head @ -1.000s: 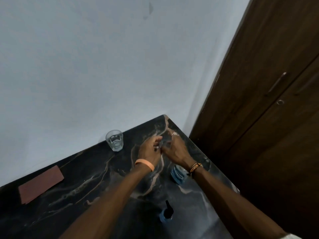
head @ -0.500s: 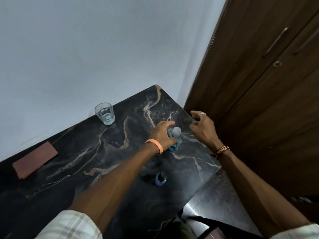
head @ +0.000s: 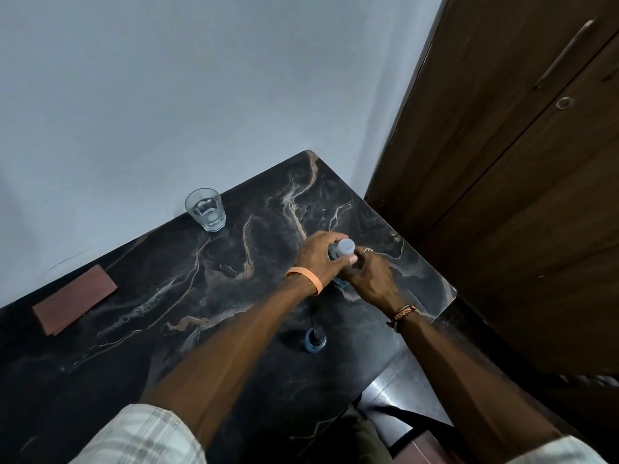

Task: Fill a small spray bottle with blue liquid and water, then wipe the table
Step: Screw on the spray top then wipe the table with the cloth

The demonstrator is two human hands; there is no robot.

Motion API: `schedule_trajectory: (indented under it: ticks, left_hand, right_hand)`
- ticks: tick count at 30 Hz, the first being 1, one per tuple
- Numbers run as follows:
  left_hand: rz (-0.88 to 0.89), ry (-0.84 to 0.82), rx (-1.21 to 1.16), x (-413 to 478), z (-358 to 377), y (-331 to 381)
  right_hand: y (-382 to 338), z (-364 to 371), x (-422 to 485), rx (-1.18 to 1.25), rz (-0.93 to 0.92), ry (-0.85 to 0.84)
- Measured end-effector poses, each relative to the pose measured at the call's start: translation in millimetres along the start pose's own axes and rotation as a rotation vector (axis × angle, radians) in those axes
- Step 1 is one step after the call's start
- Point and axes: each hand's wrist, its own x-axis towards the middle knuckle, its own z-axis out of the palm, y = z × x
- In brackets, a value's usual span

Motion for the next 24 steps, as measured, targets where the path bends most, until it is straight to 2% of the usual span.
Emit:
schedule_trajectory:
  ticks: [14,24]
  left_hand:
    - [-0.067,-0.002,-0.042,-3,7,-12]
    - [-0.414,-0.164,-0.173,-5,7,-40]
  right_hand:
    - [8,5,1,0.06,0.017,0.021]
    - [24,15,-2,0.078,0.113,-0.06]
